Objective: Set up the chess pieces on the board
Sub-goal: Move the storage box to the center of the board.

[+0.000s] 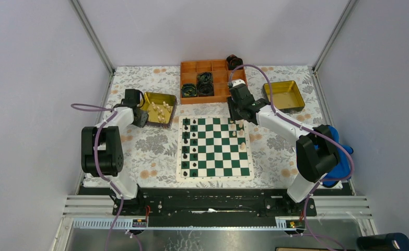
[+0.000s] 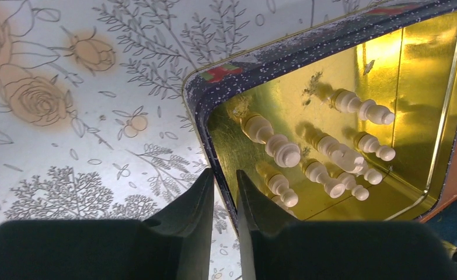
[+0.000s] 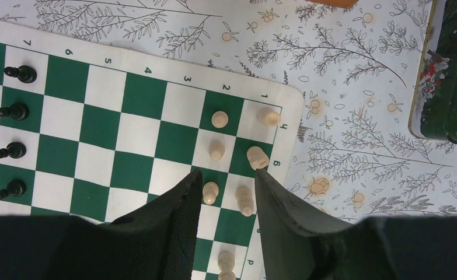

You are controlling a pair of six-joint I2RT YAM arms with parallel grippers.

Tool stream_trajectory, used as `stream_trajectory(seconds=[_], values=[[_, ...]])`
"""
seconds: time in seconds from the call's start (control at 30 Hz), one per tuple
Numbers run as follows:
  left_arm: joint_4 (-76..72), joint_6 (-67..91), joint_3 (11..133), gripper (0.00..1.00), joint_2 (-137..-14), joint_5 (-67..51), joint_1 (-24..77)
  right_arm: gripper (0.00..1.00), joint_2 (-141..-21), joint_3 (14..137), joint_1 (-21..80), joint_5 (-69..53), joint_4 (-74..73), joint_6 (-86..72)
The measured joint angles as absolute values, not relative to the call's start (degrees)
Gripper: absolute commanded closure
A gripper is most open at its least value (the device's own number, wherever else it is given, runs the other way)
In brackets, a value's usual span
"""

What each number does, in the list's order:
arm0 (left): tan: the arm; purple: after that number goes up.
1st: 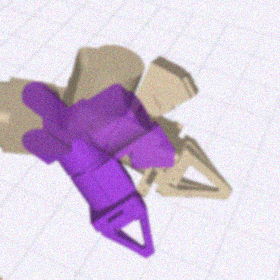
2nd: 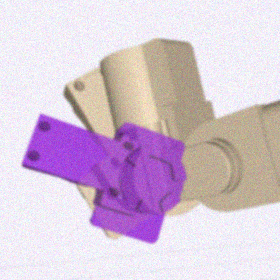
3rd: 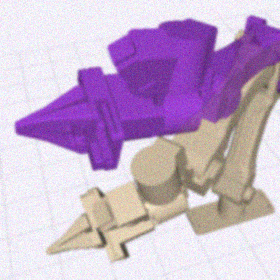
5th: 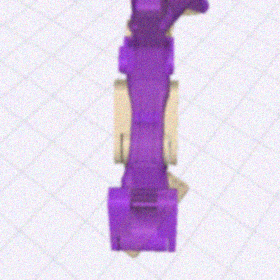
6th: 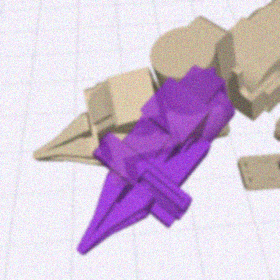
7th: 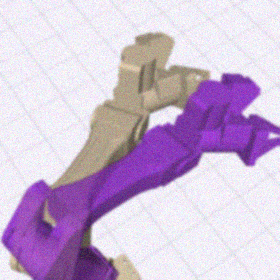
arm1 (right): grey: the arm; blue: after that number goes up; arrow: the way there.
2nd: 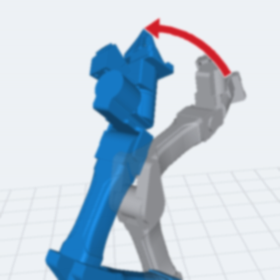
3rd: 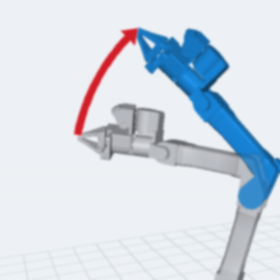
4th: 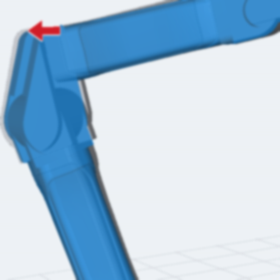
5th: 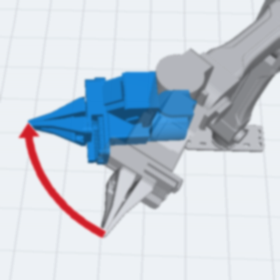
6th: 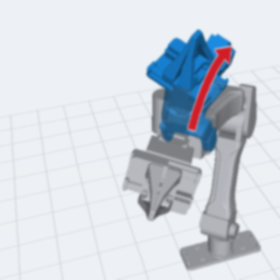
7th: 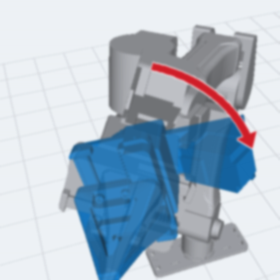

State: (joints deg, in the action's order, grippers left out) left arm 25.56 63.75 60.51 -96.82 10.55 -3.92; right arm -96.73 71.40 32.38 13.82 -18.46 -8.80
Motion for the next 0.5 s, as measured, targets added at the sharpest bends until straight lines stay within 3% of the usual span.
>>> stream_trajectory(seconds=[0.5], values=[[27.24, 63.37, 53.15, 0.76, -89.54, 11.75, -4.36, 0.55, -96.71, 70.30, 32.32, 12.47, -17.93, -9.26]])
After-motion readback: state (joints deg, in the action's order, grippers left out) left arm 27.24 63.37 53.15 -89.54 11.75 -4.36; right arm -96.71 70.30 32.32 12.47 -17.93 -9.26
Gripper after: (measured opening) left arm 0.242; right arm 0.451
